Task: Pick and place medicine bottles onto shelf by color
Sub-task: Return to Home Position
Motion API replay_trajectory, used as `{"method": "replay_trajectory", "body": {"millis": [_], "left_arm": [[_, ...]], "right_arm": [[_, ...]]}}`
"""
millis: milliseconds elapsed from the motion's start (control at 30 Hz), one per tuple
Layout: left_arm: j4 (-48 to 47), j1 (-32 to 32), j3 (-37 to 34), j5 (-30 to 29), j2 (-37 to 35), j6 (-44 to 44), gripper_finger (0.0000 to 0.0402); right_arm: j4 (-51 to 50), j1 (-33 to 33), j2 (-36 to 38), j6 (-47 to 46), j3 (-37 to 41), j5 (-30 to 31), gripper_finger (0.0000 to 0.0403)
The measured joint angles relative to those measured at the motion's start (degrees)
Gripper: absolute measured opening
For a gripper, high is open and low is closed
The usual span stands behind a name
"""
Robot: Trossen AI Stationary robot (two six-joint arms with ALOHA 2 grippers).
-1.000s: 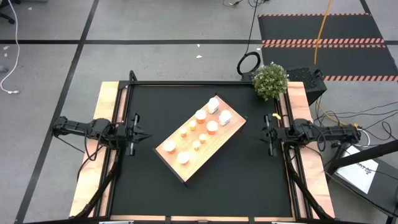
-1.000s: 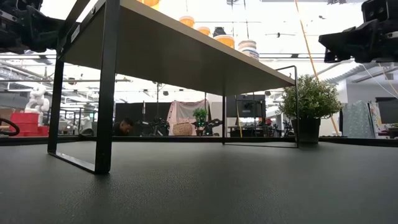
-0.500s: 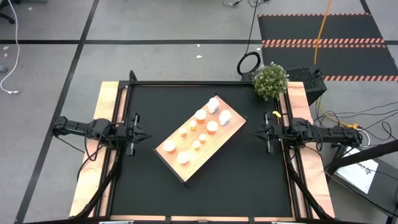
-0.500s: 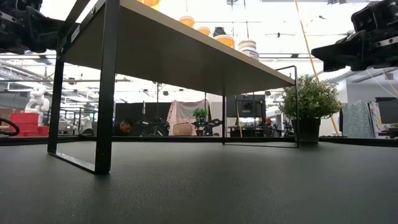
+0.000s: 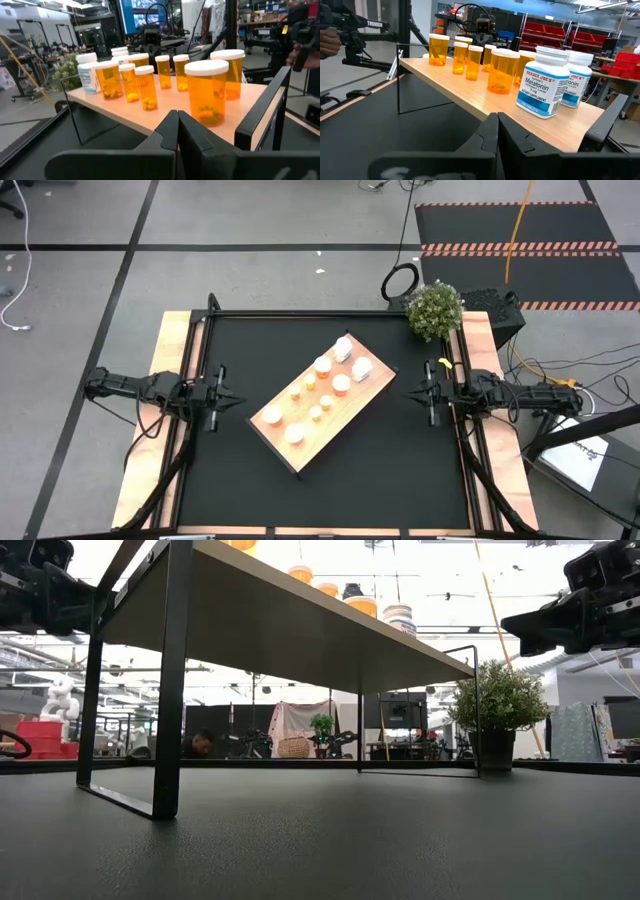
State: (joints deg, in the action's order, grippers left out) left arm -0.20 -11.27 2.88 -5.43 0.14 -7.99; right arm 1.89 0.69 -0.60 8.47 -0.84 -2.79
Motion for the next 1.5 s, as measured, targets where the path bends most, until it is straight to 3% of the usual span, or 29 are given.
{"method": "replay_trajectory", "body": {"millis": [267, 400, 567, 967, 1233, 1500], "left_arm": [[0.53, 0.00, 0.00, 0.00, 0.00, -0.51, 0.0006], [5.36, 0.01, -1.84, 0.08, -0.02, -2.68, 0.0003], [6.16, 1.13, -2.30, 3.42, 0.12, -3.26, 0.0008], [1.85, 10.39, -2.28, 10.54, 0.11, -3.23, 0.0003], [1.61, 12.63, -2.28, 10.32, 0.37, -2.01, 0.0020], [1.61, 12.74, -2.28, 9.90, 0.44, -3.56, 0.0009]], "right_arm": [[0.02, 0.00, 0.00, 0.11, 0.00, -0.04, 0.0000], [0.04, 0.00, 0.00, 0.11, 0.00, -0.04, 0.0000], [0.07, 0.00, -0.02, 0.11, 0.00, -0.07, 0.0000], [0.07, 0.00, -0.02, 0.11, 0.00, -0.07, 0.0000], [0.07, 0.00, -0.02, 0.11, 0.00, -0.07, 0.0000], [0.07, 0.00, -0.02, 0.11, 0.00, -0.07, 0.0000]]}}
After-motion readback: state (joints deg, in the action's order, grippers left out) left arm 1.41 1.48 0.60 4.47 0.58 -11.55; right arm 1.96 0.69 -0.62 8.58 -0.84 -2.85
